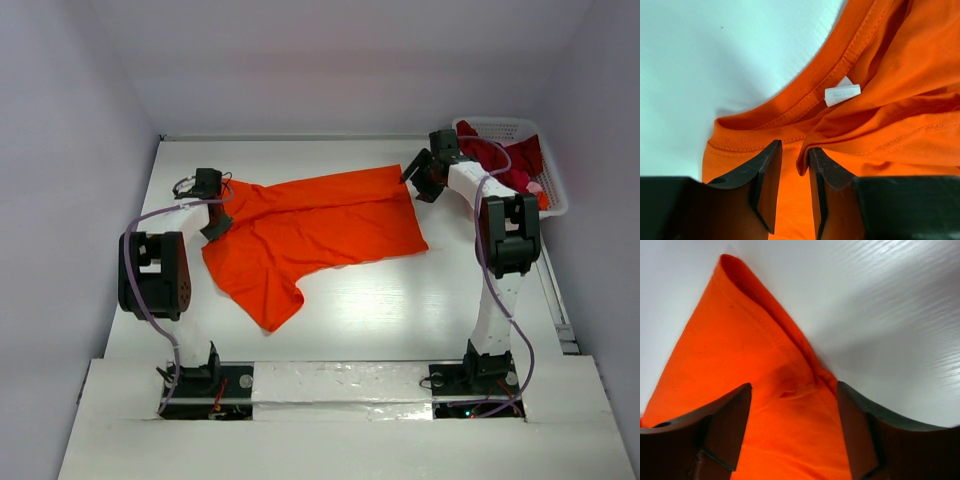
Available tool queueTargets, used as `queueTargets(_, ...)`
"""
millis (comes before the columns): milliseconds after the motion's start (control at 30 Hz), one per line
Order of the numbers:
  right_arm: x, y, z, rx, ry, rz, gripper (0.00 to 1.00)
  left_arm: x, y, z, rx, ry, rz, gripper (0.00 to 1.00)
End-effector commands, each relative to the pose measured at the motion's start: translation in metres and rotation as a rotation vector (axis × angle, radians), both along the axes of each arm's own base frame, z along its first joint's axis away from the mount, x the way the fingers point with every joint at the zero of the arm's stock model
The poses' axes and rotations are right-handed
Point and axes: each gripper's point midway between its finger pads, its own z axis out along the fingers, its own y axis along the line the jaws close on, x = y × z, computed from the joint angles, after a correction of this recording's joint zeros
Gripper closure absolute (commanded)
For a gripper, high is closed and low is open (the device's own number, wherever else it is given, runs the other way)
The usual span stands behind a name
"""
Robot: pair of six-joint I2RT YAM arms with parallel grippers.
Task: Fold and stack the t-shirts
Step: Fold the flattened tshirt in 1/3 of the way
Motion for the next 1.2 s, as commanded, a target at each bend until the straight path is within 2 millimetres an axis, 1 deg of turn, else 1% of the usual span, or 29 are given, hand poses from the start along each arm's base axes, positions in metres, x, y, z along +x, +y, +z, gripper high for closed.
queueTargets(0, 0.005, -0.003, 0.020, -0.028, -0.062, -0.031, 0.24, -0.010, 0.005, 0.020, 0.016, -0.019, -0.002, 0.75)
queueTargets(67, 0.004, -0.005, 0.029, -0.031, -0.082, -0.040, 0.18, -0.009, 0.009, 0.028, 0.018, -0.031, 0.000, 0.70)
queueTargets(100, 0.004, -0.008, 0.032, -0.042, -0.090, -0.050, 0.18, -0.009, 0.009, 0.034, 0.019, -0.044, -0.002, 0.69)
queueTargets(133, 0.004, -0.009, 0.040, -0.045, -0.105, -0.051, 0.18, -0.007, 0.009, 0.041, 0.021, -0.058, -0.006, 0.68)
queueTargets(200, 0.002, -0.010, 0.048, -0.056, -0.117, -0.046, 0.19, -0.006, 0.008, 0.055, 0.019, -0.088, -0.021, 0.60)
queueTargets(300, -0.004, -0.010, 0.066, -0.060, -0.148, -0.028, 0.20, -0.006, 0.006, 0.082, 0.016, -0.152, -0.037, 0.45)
queueTargets(333, -0.007, -0.010, 0.071, -0.060, -0.153, -0.023, 0.20, -0.009, 0.005, 0.086, 0.011, -0.163, -0.048, 0.33)
queueTargets(367, -0.011, -0.009, 0.083, -0.055, -0.175, -0.011, 0.21, -0.010, 0.005, 0.102, 0.012, -0.212, -0.053, 0.26)
queueTargets(400, -0.019, -0.009, 0.079, -0.055, -0.163, -0.003, 0.22, -0.013, 0.005, 0.108, 0.014, -0.234, -0.052, 0.21)
queueTargets(433, -0.023, -0.009, 0.083, -0.053, -0.174, 0.003, 0.22, -0.020, 0.006, 0.108, 0.020, -0.240, -0.053, 0.11)
queueTargets(467, -0.028, -0.005, 0.087, -0.057, -0.181, 0.026, 0.22, -0.023, 0.007, 0.114, 0.026, -0.268, -0.056, 0.08)
queueTargets(500, -0.037, -0.006, 0.092, -0.061, -0.187, 0.028, 0.21, -0.025, 0.007, 0.129, 0.031, -0.329, -0.058, 0.04)
queueTargets(533, -0.041, -0.007, 0.094, -0.066, -0.190, 0.034, 0.21, -0.030, 0.008, 0.128, 0.040, -0.331, -0.064, 0.01)
queueTargets(567, -0.052, -0.007, 0.099, -0.072, -0.191, 0.059, 0.12, -0.034, 0.006, 0.135, 0.050, -0.355, -0.107, 0.01)
queueTargets(600, -0.055, -0.006, 0.102, -0.071, -0.193, 0.070, 0.12, -0.035, 0.003, 0.135, 0.035, -0.356, -0.118, 0.01)
queueTargets(633, -0.058, -0.007, 0.103, -0.077, -0.190, 0.075, 0.00, -0.036, 0.001, 0.133, 0.044, -0.346, -0.156, 0.01)
queueTargets(667, -0.064, 0.002, 0.104, -0.061, -0.190, 0.120, 0.00, -0.040, -0.001, 0.130, 0.037, -0.333, -0.181, 0.01)
queueTargets(700, -0.068, 0.003, 0.110, -0.059, -0.199, 0.128, 0.00, -0.045, -0.001, 0.124, 0.039, -0.309, -0.184, 0.01)
queueTargets(767, -0.075, 0.004, 0.110, -0.057, -0.192, 0.146, 0.00, -0.055, -0.004, 0.121, 0.026, -0.302, -0.193, 0.01)
queueTargets(800, -0.080, 0.005, 0.112, -0.052, -0.191, 0.152, 0.00, -0.063, -0.012, 0.111, -0.014, -0.289, -0.218, 0.01)
queueTargets(867, -0.090, 0.011, 0.104, -0.040, -0.165, 0.175, 0.00, -0.073, -0.024, 0.113, -0.084, -0.317, -0.230, 0.01)
queueTargets(900, -0.095, 0.011, 0.101, -0.036, -0.153, 0.180, 0.00, -0.082, -0.036, 0.103, -0.146, -0.292, -0.259, 0.01)
queueTargets(933, -0.098, 0.011, 0.102, -0.034, -0.152, 0.182, 0.01, -0.087, -0.040, 0.102, -0.169, -0.283, -0.264, 0.01)
queueTargets(967, -0.105, 0.012, 0.095, -0.028, -0.132, 0.188, 0.03, -0.097, -0.046, 0.100, -0.191, -0.261, -0.273, 0.01)
queueTargets(1000, -0.109, 0.012, 0.094, -0.023, -0.129, 0.192, 0.04, -0.102, -0.056, 0.101, -0.221, -0.255, -0.294, 0.01)
queueTargets(1033, -0.114, 0.016, 0.092, -0.023, -0.123, 0.204, 0.06, -0.106, -0.060, 0.103, -0.232, -0.256, -0.303, 0.01)
queueTargets(1067, -0.120, 0.016, 0.090, -0.018, -0.117, 0.210, 0.07, -0.112, -0.061, 0.107, -0.242, -0.259, -0.302, 0.01)
queueTargets(1100, -0.122, 0.017, 0.089, -0.011, -0.118, 0.216, 0.07, -0.116, -0.067, 0.110, -0.262, -0.262, -0.316, 0.01)
queueTargets(1167, -0.128, 0.019, 0.089, -0.001, -0.119, 0.230, 0.09, -0.124, -0.067, 0.114, -0.274, -0.255, -0.310, 0.02)
